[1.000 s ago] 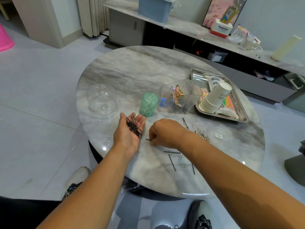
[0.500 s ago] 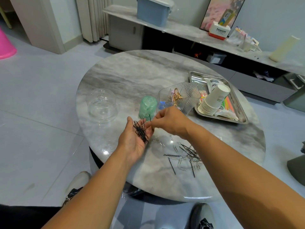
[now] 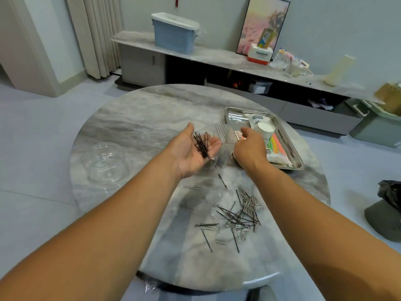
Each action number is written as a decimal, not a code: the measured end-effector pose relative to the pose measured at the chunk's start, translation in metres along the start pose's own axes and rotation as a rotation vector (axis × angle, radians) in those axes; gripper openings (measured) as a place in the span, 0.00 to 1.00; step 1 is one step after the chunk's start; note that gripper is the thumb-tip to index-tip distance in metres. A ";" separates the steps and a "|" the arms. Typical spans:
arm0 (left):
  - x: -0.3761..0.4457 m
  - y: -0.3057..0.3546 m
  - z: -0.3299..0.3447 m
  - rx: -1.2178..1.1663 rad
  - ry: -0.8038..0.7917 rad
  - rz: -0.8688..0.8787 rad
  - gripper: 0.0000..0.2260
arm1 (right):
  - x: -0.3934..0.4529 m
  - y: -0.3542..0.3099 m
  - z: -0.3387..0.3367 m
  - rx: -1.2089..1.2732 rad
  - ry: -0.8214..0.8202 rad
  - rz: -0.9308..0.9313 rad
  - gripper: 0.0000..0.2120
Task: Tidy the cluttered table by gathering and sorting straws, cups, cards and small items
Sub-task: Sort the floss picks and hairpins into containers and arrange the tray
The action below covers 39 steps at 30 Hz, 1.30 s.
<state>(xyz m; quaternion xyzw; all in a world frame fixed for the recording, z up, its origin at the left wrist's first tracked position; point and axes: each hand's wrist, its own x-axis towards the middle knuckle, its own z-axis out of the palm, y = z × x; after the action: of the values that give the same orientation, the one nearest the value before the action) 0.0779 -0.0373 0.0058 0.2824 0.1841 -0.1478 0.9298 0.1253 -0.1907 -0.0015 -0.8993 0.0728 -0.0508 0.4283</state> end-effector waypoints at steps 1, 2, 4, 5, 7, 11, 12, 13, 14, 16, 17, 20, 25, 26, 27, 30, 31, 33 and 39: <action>0.006 0.003 0.008 0.029 0.001 -0.012 0.27 | 0.005 0.003 -0.002 -0.022 -0.047 0.014 0.27; 0.012 0.006 0.013 0.059 0.006 -0.023 0.28 | 0.008 0.006 -0.002 -0.035 -0.097 0.010 0.28; 0.023 0.011 0.025 0.128 0.010 -0.050 0.30 | 0.010 0.010 -0.002 -0.044 -0.172 -0.021 0.28; 0.028 0.013 0.029 0.170 0.012 -0.067 0.31 | 0.011 0.013 -0.002 -0.045 -0.193 -0.037 0.27; 0.037 0.016 0.037 0.246 0.027 -0.099 0.33 | 0.013 0.016 -0.003 -0.033 -0.179 -0.036 0.26; 0.051 0.021 0.045 0.352 0.082 -0.143 0.35 | 0.014 0.019 -0.005 -0.013 -0.152 0.003 0.21; 0.054 0.022 0.048 0.382 0.084 -0.155 0.36 | 0.014 0.020 -0.006 -0.017 -0.144 -0.004 0.21; 0.055 0.023 0.051 0.408 0.072 -0.167 0.37 | 0.014 0.020 -0.006 -0.021 -0.137 -0.011 0.21; 0.054 0.025 0.056 0.431 0.050 -0.183 0.38 | 0.014 0.020 -0.006 -0.023 -0.135 -0.016 0.21; 0.053 0.026 0.070 0.466 0.008 -0.219 0.40 | 0.014 0.021 -0.005 -0.032 -0.146 -0.022 0.22; 0.052 0.026 0.077 0.482 0.000 -0.235 0.42 | 0.013 0.022 -0.006 -0.036 -0.158 -0.023 0.22; 0.055 0.023 0.092 0.527 0.038 -0.242 0.45 | 0.010 0.025 -0.010 -0.006 -0.211 -0.016 0.24; 0.051 0.017 0.091 0.543 0.050 -0.128 0.43 | 0.002 0.037 -0.025 -0.010 -0.224 -0.050 0.21; 0.046 0.011 0.087 0.543 0.037 -0.076 0.41 | -0.001 0.041 -0.028 -0.003 -0.204 -0.052 0.19; 0.042 0.003 0.081 0.573 0.042 0.019 0.37 | -0.004 0.046 -0.031 0.001 -0.185 -0.047 0.19; 0.015 -0.041 0.042 0.944 0.169 0.463 0.14 | -0.023 0.066 -0.031 -0.080 -0.127 -0.066 0.21; 0.004 -0.060 0.021 1.093 0.159 0.590 0.10 | -0.032 0.076 -0.030 -0.107 -0.100 -0.097 0.21; -0.017 -0.098 -0.027 1.401 -0.012 0.668 0.14 | -0.048 0.094 -0.023 -0.105 -0.065 -0.153 0.20; -0.036 -0.156 -0.116 2.310 -0.323 0.542 0.40 | -0.095 0.136 -0.004 -0.059 -0.084 -0.239 0.17</action>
<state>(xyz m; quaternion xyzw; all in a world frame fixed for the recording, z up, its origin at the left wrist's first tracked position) -0.0435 -0.0876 -0.1417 0.9583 -0.2420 -0.0588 0.1398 0.0190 -0.2618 -0.1080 -0.9151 -0.0514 -0.0614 0.3951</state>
